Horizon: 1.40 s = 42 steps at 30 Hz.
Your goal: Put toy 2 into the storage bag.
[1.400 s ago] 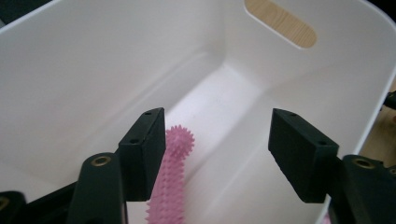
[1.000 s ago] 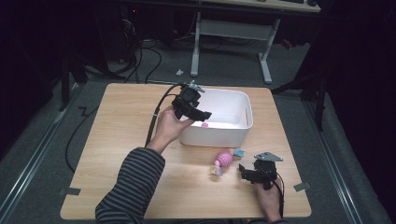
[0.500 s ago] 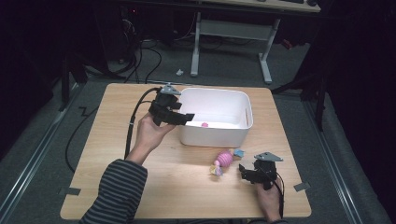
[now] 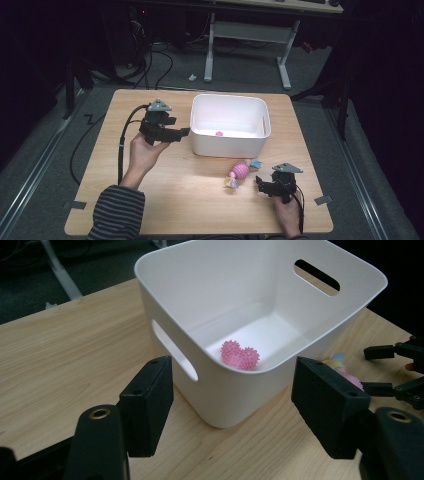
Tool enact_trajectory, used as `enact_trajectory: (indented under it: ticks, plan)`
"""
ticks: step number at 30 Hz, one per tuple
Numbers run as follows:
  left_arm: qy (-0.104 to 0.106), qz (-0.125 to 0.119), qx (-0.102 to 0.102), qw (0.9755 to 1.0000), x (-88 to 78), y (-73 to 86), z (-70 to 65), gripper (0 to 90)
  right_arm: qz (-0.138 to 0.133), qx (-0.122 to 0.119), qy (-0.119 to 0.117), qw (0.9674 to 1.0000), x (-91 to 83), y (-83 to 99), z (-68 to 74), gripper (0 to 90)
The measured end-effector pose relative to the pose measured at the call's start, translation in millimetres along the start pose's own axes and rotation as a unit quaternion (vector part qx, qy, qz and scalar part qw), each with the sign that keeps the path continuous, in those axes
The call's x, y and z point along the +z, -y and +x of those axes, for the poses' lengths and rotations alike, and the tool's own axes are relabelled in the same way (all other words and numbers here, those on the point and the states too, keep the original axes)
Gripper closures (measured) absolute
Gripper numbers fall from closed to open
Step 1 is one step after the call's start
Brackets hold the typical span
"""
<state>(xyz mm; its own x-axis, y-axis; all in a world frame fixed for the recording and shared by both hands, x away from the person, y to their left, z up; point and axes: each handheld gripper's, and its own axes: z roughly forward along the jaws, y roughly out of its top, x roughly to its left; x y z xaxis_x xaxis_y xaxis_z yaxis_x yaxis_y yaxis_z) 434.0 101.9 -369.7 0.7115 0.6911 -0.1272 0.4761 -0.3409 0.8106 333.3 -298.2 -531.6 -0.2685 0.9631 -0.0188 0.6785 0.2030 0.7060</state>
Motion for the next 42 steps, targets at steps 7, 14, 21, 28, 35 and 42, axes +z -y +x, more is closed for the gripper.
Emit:
enact_trajectory:
  ticks: [7, 14, 21, 28, 35, 42]
  plan:
    - [-0.002, 0.011, -0.015, 0.9998, -4.7, 21.7, 7.1, 33.9, 0.0, 0.003, 0.001, 1.0, 0.5, -0.5, 0.6, 15.7]
    - [-0.009, 0.01, -0.042, 0.999, -11.4, 50.0, 14.3, 33.7, 0.0, 0.001, 0.001, 1.0, 0.3, -0.2, 0.7, 15.7]
    - [-0.03, 0.008, -0.058, 0.9978, -16.7, 78.9, 19.8, 33.2, 0.0, 0.004, 0.003, 1.0, 0.0, -0.1, 1.9, 15.7]
    - [-0.056, 0.02, -0.075, 0.9954, -12.3, 109.3, 26.3, 31.9, 0.0, 0.005, 0.003, 1.0, 0.1, -0.1, 2.2, 15.7]
    - [-0.057, 0.023, -0.099, 0.9931, -6.3, 133.7, 25.4, 31.5, 0.001, 0.005, 0.003, 1.0, 0.1, -0.2, 2.3, 15.7]
    - [-0.074, 0.025, -0.105, 0.9914, 0.9, 146.2, 26.3, 30.3, 0.001, 0.005, 0.003, 1.0, 0.1, -0.2, 2.4, 15.7]
